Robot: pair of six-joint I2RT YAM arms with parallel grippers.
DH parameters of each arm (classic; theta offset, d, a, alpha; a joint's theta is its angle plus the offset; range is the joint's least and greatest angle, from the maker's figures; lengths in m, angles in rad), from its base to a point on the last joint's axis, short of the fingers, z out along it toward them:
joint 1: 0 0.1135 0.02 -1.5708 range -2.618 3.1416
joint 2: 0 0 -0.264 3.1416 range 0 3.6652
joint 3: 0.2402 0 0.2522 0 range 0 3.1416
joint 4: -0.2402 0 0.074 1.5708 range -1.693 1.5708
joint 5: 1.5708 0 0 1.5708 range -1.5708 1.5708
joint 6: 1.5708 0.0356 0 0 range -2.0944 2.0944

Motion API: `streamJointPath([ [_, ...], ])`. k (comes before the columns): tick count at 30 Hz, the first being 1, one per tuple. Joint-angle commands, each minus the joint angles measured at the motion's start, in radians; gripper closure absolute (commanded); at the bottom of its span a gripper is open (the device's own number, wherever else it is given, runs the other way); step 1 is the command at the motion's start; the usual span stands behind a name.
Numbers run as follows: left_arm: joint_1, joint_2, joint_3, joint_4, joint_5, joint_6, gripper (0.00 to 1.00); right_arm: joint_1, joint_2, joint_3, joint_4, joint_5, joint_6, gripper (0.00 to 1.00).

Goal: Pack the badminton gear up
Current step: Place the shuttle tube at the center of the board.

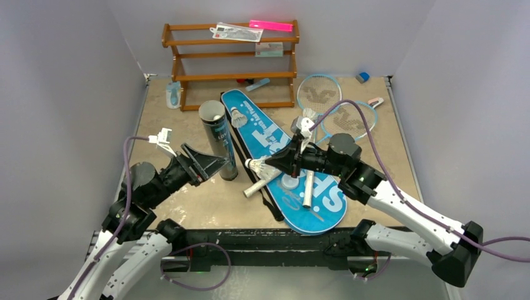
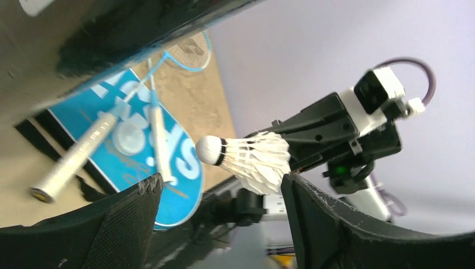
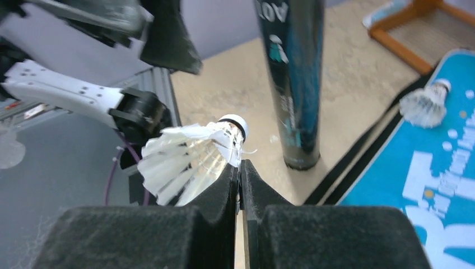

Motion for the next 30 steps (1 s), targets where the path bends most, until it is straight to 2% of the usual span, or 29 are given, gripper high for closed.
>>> streamJointPath([
  [1, -0.005, 0.007, 0.030, 0.023, 0.008, -0.340, 0.27, -0.003, -0.059, -0.005, 0.132, -0.121, -0.018, 0.93],
  [3, -0.005, 0.011, 0.015, 0.047, 0.011, -0.480, 0.31, -0.003, -0.070, -0.016, 0.196, -0.148, -0.012, 0.92],
  [7, -0.005, -0.003, -0.056, 0.227, 0.033, -0.667, 0.34, -0.003, -0.064, -0.031, 0.352, -0.162, 0.044, 0.92],
  [9, -0.005, 0.007, -0.046, 0.253, 0.035, -0.670, 0.35, -0.004, -0.038, -0.001, 0.391, -0.190, 0.081, 0.93],
  [10, -0.005, 0.019, -0.023, 0.235, 0.041, -0.658, 0.39, -0.003, -0.013, 0.022, 0.389, -0.207, 0.092, 0.93],
  [11, -0.005, 0.039, 0.002, 0.214, 0.054, -0.641, 0.48, -0.003, 0.005, 0.043, 0.384, -0.228, 0.108, 0.94],
  [13, -0.005, 0.079, 0.057, 0.148, 0.087, -0.618, 0.53, -0.003, 0.036, 0.069, 0.384, -0.275, 0.140, 0.94],
  [19, -0.005, 0.081, 0.066, 0.130, 0.116, -0.618, 0.53, -0.004, 0.100, 0.119, 0.411, -0.325, 0.175, 0.95],
  [24, -0.005, 0.073, 0.054, 0.133, 0.129, -0.624, 0.42, -0.003, 0.094, 0.109, 0.468, -0.301, 0.197, 0.96],
  [30, -0.005, 0.078, 0.045, 0.149, 0.144, -0.624, 0.40, -0.003, 0.073, 0.121, 0.446, -0.271, 0.181, 0.96],
])
